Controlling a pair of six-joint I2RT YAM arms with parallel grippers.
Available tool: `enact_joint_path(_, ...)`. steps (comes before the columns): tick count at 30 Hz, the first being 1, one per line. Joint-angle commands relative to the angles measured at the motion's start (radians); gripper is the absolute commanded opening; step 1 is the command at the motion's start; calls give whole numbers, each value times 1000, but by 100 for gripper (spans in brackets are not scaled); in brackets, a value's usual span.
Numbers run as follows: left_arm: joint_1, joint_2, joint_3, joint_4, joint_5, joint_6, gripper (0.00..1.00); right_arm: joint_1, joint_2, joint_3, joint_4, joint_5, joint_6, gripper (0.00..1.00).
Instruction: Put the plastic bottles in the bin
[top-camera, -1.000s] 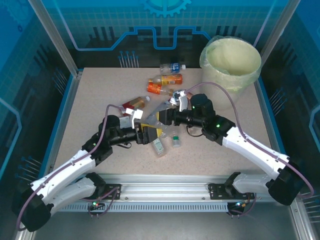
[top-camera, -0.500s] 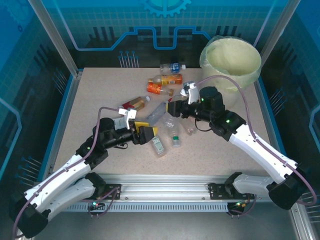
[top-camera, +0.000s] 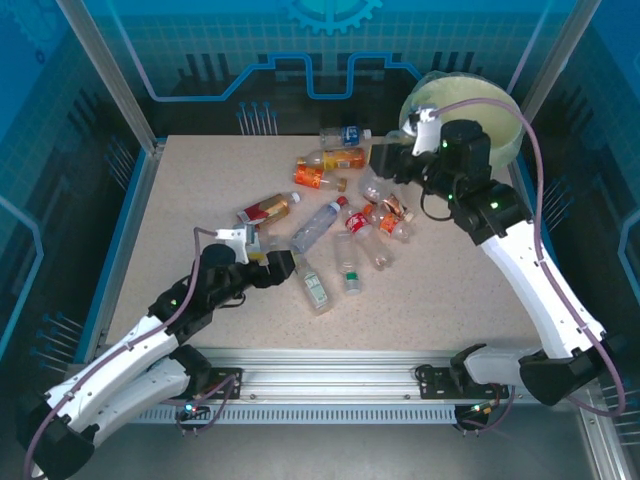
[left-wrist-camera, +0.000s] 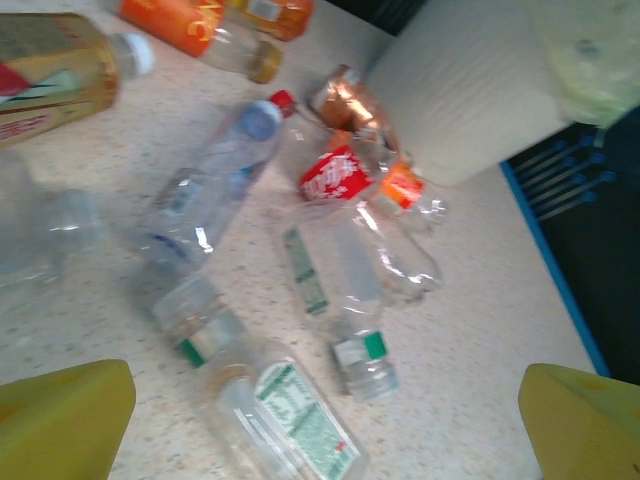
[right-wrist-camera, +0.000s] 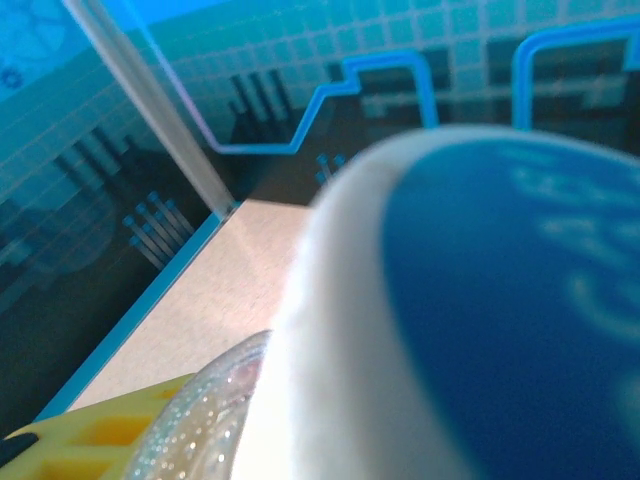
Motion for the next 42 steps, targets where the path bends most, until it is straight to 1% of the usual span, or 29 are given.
enact_joint_path(1, 1, -8, -22, -54, -107, -44, 99, -52, 17, 93, -34, 75, -60, 37)
enact_joint_path(5, 2, -16, -30, -76, -126, -60, 99, -140, 77, 200, -55, 100, -91, 37)
enact_joint_path(11, 14, -17, -23, -153, -193, -95, 99, -234, 188, 313, -48, 247, -144, 37)
enact_joint_path(17, 60, -22, -31, -227, -227, -155, 99, -319, 307, 412, -36, 292, -134, 37)
enact_joint_path(21, 86, -56, -60, -239, -218, -186, 99, -341, 394, 477, -57, 325, -140, 37)
enact_joint_path(29, 140, -139, -112, -299, -251, -258, 99, -356, 501, 488, -46, 425, -157, 41)
enact_joint_path(34, 189, -135, -124, -303, -221, -281, 99, -363, 569, 515, -100, 422, -139, 48)
enact_joint_path(36, 209, -122, -123, -296, -191, -285, 99, -362, 586, 512, -119, 412, -121, 56)
enact_joint_path(39, 235, -96, -102, -289, -137, -278, 99, -364, 596, 500, -123, 384, -89, 63)
enact_joint_path(42, 247, -79, -74, -307, -118, -280, 99, -365, 595, 501, -125, 355, -62, 69)
